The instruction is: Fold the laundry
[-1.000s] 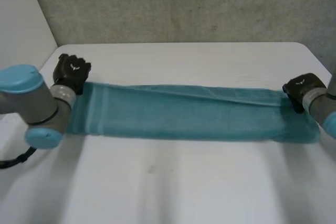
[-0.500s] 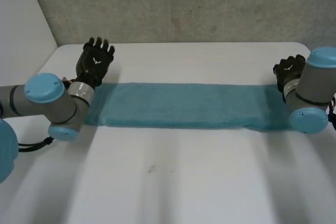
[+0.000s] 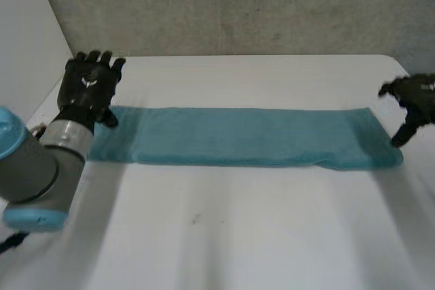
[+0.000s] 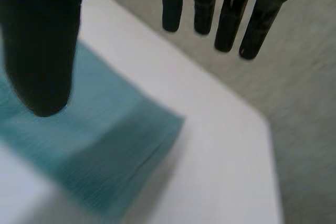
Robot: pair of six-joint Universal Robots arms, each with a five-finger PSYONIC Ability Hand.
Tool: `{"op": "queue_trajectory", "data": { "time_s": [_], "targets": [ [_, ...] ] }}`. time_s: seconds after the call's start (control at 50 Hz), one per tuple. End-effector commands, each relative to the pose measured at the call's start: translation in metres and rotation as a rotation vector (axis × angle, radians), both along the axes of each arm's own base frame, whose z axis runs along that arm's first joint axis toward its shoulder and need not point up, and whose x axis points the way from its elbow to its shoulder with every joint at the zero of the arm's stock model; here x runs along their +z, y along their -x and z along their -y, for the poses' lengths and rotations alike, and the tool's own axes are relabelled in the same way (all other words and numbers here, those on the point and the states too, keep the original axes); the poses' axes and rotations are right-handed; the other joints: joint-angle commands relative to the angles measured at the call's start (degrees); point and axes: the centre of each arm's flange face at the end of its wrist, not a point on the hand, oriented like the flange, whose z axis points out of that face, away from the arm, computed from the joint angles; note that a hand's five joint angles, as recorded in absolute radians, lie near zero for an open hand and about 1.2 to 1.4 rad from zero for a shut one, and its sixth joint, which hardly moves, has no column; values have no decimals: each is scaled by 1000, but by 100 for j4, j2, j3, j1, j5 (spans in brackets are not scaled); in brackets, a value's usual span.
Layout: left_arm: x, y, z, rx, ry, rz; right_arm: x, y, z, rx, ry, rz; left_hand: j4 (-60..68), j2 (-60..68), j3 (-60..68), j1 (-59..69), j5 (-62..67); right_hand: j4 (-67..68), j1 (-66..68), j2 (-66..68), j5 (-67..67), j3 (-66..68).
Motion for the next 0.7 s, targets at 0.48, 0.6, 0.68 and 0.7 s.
{"op": "queue_trajectory", "data": {
  "time_s": [0.48, 0.6, 0.68, 0.7],
  "targets": [
    [-18, -21, -23, 34, -242, -204, -95, 30, 22, 11, -128, -5, 32, 51, -11, 67, -56, 3162, 3406, 3179, 3150, 3170],
    [-18, -20, -24, 32, -242, -204, -104, 31, 30, 10, -117, -40, 32, 51, -11, 67, -56, 6132, 6375, 6149, 6119, 6140],
    [-19, -19, -26, 28, -247, -202, -108, 34, 35, 2, -118, -62, 15, 34, -28, 50, -73, 6139, 6382, 6156, 6126, 6146],
    [-20, -20, -27, 29, -250, -202, -107, 36, 37, -6, -115, -69, 15, 34, -28, 50, -73, 6139, 6382, 6156, 6126, 6146]
  ]
}}
